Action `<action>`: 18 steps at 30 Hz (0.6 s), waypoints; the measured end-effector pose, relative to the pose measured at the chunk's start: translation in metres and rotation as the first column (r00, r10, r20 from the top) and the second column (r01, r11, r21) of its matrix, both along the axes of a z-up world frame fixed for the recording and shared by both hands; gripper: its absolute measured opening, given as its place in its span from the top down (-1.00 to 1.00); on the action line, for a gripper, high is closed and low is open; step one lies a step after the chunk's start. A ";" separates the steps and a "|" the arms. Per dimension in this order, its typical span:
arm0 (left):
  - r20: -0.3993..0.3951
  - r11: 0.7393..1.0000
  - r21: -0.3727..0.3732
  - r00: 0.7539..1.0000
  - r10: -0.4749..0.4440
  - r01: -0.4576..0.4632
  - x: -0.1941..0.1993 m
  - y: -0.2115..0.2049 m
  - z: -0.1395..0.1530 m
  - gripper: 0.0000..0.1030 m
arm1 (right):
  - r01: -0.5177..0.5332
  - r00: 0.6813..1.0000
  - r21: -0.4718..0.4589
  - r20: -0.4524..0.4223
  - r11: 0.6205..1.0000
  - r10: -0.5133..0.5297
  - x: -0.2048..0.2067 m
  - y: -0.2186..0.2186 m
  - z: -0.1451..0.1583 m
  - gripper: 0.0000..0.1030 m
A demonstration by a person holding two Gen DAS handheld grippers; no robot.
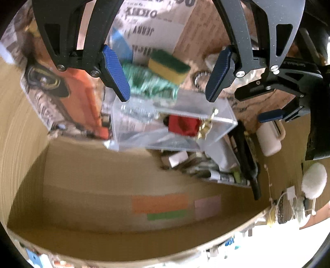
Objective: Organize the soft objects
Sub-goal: 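Grasp the white drawstring bag with the left tool while the right tool grasps the yellow-green sponge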
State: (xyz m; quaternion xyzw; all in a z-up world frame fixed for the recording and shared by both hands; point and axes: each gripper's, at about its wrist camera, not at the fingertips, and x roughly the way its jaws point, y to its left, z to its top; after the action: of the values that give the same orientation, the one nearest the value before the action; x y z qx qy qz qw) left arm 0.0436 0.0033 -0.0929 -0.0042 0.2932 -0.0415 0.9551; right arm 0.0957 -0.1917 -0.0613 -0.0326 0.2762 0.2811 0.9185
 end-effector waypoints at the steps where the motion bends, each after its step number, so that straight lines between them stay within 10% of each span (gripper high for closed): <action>1: -0.017 1.000 -0.009 1.000 -0.004 0.004 -0.001 -0.001 -0.005 -0.96 | -0.001 1.000 0.000 -0.015 1.000 0.001 0.000 0.000 -0.004 -0.41; 18: -0.197 0.997 -0.077 0.980 -0.027 0.012 0.002 0.000 -0.066 -0.96 | 0.010 0.979 -0.027 -0.203 1.000 -0.015 0.023 0.016 -0.058 -0.41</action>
State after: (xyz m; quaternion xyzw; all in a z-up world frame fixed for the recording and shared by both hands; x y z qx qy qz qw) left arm 0.0458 0.0029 -0.1590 -0.0416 0.3850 -0.0613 0.9199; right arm 0.1189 -0.1759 -0.1192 -0.0138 0.3722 0.2737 0.8868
